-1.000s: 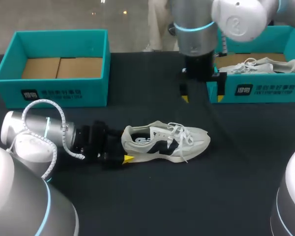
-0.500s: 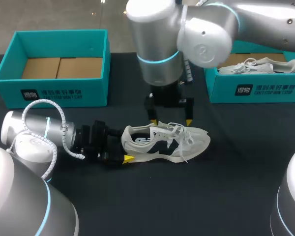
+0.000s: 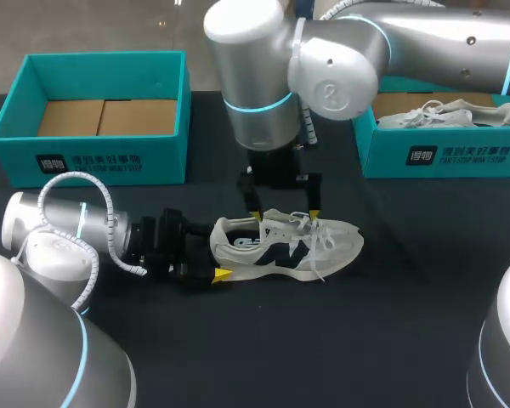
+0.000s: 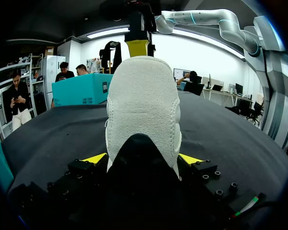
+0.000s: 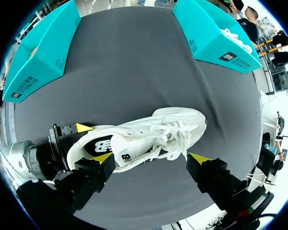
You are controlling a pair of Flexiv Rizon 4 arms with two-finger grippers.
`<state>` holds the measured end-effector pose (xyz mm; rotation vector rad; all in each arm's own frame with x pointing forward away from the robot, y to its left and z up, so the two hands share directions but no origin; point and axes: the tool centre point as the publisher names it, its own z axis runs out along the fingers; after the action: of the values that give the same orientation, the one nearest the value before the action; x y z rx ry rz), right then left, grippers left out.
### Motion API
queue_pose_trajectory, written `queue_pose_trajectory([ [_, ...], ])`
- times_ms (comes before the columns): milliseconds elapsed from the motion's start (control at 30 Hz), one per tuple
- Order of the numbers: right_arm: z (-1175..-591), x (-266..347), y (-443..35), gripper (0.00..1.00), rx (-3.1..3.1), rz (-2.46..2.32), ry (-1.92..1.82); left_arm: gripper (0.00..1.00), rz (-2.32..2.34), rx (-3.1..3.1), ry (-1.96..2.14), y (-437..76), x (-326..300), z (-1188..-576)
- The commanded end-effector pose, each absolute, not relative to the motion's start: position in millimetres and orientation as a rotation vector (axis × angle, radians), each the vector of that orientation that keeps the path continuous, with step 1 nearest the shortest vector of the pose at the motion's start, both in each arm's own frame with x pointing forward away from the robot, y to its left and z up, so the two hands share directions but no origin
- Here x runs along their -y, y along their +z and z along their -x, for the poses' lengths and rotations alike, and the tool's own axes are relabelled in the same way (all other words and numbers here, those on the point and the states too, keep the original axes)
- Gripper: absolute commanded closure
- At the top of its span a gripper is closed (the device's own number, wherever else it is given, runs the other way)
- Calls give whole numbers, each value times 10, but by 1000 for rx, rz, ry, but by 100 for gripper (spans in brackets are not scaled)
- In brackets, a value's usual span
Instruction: Take the shoe out of the shoebox, open the shoe tongue, remove and reinsert the insole, then place the shoe into the shoebox
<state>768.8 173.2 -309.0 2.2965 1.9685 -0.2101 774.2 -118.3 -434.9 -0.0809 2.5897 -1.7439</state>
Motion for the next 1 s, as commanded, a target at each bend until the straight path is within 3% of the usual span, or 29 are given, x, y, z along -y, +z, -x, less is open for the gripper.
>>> queue_pose_trajectory([
  [33,-7687,-1737,-3095,0,-1967,-2297,-210,100,82,-2593,-1741,-4406,1196,-7734],
  [467,-7521,-2180,-3117,0,-1897,-2088,-276,100,82,-2593,-1741,-4406,1196,-7734],
  [1000,-7578,-2156,-3398,0,-1878,-2012,-350,100,82,-2593,-1741,-4406,1196,-7734],
])
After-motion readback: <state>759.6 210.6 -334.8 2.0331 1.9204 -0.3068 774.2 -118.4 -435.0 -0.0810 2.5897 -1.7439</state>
